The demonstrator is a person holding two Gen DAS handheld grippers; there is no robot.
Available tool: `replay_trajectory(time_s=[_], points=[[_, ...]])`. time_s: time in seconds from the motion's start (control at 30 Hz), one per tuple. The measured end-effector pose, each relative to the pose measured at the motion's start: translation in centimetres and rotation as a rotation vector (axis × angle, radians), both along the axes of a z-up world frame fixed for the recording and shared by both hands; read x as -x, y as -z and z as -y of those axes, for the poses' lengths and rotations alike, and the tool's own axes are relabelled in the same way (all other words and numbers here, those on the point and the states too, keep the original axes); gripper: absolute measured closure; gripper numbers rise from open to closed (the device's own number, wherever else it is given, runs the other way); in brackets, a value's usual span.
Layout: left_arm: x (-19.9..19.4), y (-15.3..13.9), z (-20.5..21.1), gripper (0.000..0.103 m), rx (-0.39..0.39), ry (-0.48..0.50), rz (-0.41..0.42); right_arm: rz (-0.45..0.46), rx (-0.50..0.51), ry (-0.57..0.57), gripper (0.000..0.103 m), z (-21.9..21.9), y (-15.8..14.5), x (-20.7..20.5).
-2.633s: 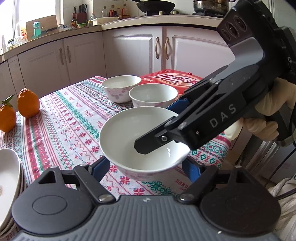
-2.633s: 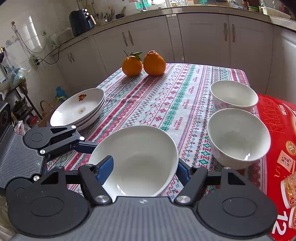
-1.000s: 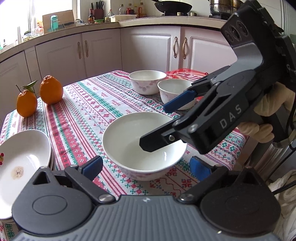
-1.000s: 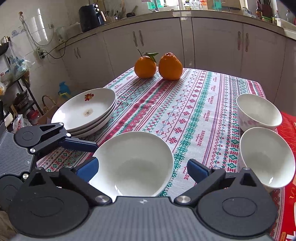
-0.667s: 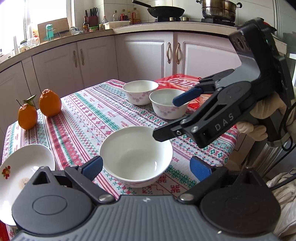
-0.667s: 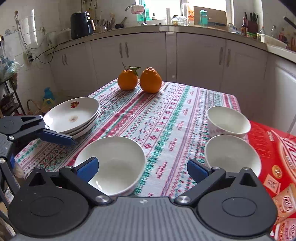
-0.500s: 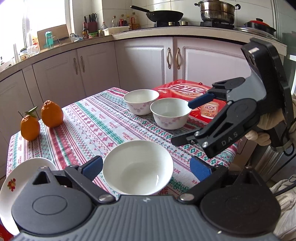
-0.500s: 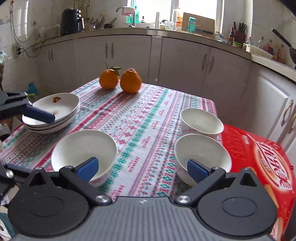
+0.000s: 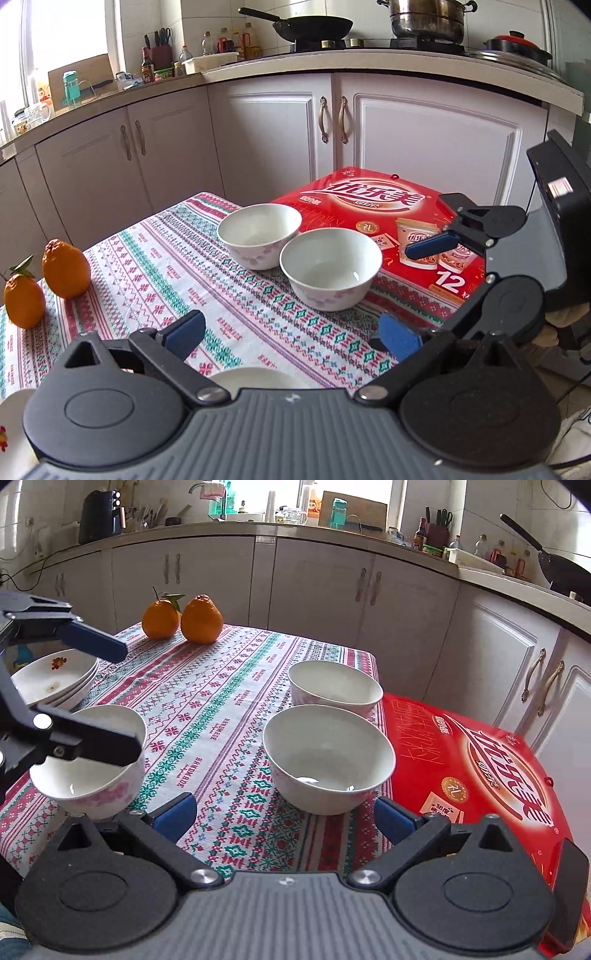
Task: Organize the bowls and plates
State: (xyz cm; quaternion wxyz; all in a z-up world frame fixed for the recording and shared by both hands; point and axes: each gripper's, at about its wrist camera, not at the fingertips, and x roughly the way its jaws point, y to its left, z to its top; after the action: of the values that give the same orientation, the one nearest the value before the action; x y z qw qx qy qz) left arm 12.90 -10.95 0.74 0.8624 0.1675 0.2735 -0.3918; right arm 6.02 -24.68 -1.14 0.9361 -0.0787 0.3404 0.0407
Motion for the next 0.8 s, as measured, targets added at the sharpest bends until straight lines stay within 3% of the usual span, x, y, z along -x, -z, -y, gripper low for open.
replay_trajectory(time_s=[0.27, 0.53, 0.7, 0.8], points=[[-3.9, 0.7, 4.6, 0.003, -0.021, 0.033, -0.033, 0.025, 0.021, 0.019, 0.000, 2.0, 1.1, -0.8], [-7.7, 2.7, 8.2, 0.004, -0.035, 0.041, -0.147, 0.027, 0.003, 0.011, 0.001, 3.4, 2.1, -2.7], [-9.5, 3.8, 9.3, 0.008, -0.047, 0.032, -0.203, 0.016, -0.001, -0.019, 0.004, 3.6, 2.8, -3.5], [-10.0, 4.2, 9.8, 0.021, -0.056, 0.038, -0.229, 0.009, -0.012, -0.033, 0.010, 3.9, 3.1, -3.9]])
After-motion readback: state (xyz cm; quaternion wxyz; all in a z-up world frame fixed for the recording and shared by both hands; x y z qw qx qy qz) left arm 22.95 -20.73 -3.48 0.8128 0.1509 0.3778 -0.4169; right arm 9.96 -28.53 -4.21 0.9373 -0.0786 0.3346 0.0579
